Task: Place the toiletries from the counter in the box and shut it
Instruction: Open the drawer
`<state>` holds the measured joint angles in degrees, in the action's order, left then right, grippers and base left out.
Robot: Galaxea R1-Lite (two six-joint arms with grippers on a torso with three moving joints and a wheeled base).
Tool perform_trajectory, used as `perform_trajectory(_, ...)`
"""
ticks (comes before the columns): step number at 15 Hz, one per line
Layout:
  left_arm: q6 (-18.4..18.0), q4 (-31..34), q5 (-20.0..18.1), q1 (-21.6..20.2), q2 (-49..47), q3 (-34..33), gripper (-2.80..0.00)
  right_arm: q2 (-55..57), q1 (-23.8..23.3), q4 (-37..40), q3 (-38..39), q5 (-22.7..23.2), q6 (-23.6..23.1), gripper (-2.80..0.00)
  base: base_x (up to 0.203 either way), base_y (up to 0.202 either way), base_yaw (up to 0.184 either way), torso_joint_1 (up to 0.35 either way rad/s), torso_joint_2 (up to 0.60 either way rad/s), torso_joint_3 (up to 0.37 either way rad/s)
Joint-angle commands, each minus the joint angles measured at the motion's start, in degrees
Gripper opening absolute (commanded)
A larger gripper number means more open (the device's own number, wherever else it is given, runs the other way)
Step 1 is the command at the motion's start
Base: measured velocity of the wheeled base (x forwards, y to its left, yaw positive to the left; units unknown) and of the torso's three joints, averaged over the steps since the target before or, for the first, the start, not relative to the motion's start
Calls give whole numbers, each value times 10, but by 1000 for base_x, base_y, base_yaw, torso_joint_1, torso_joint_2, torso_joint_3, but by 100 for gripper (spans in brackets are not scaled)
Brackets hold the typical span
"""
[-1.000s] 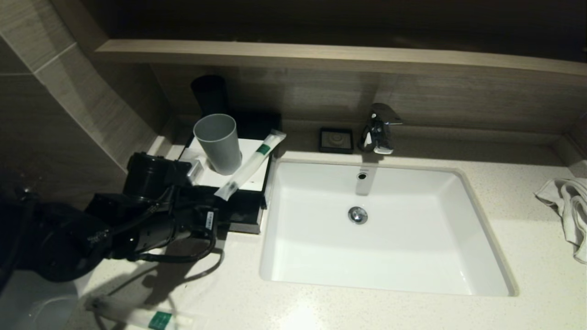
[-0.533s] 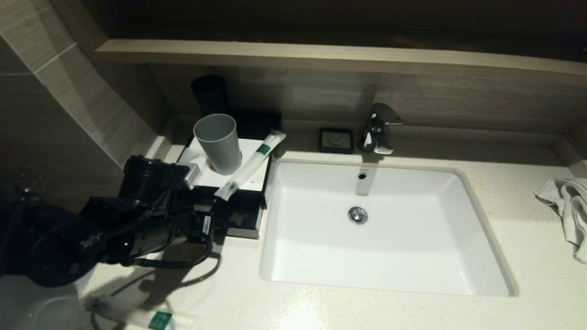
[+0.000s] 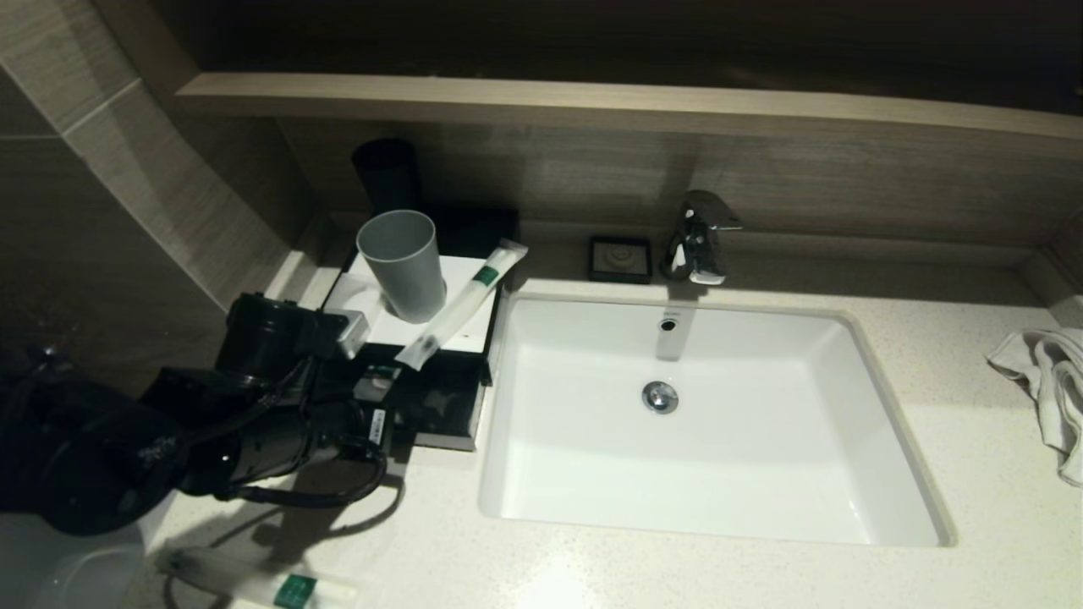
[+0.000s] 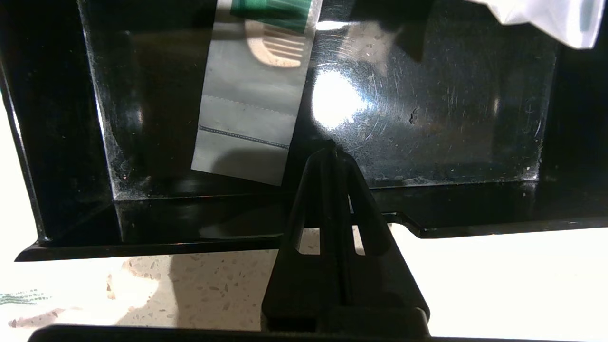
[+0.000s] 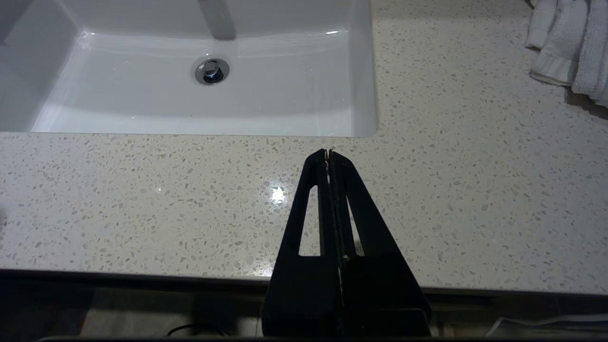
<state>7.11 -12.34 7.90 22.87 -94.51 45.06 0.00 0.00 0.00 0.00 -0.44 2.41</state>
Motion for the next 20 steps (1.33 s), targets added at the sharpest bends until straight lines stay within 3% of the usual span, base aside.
perform_trajectory(1, 1, 0, 1, 0, 4, -1, -280, 0, 0, 0, 0, 0, 0, -280, 0, 0, 0, 0, 0, 0)
perform_trajectory(20, -2, 21, 1, 0, 15, -21, -280, 0, 0, 0, 0, 0, 0, -280, 0, 0, 0, 0, 0, 0)
